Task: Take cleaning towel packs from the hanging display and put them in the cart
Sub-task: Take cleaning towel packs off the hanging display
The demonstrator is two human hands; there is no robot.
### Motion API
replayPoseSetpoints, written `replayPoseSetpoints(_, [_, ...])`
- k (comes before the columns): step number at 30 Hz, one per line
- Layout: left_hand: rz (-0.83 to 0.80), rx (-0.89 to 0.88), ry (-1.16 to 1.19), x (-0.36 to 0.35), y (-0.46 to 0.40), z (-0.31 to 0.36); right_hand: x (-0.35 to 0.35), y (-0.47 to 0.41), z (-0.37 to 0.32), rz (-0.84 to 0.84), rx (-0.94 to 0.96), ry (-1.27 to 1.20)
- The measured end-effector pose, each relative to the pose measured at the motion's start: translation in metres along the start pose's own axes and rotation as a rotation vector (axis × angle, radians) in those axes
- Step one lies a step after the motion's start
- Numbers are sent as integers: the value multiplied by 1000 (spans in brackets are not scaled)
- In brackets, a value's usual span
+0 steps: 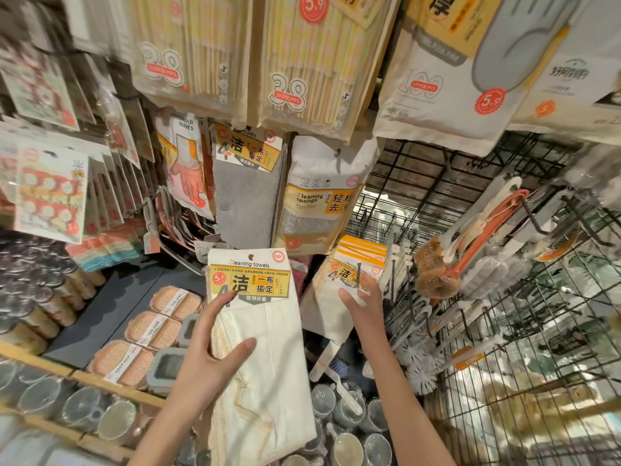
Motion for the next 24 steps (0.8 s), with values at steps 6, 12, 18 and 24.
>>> replayPoseSetpoints(6, [-41,-28,78,-2,3,1,-39,45,-53,-256,8,-9])
replayPoseSetpoints(12, [-69,-43,89,5,6,0,-67,63,-64,-205,26,-13])
replayPoseSetpoints(18, [-143,-61,137,15,13,3,-69,79,-65,-183,11,-78])
replayPoseSetpoints(24, [-153,-17,148,22,21,-1,-67,88,-67,-213,-47,-86])
Point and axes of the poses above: each hand's wrist, its own y-axis away from the middle knuckle, its own x-axis out of the back of the hand, z = x × y, the point moved 2 cm from there along -y, towards the middle knuckle, and after that the axes turned 3 degrees about -y, right-handed, at the moved point
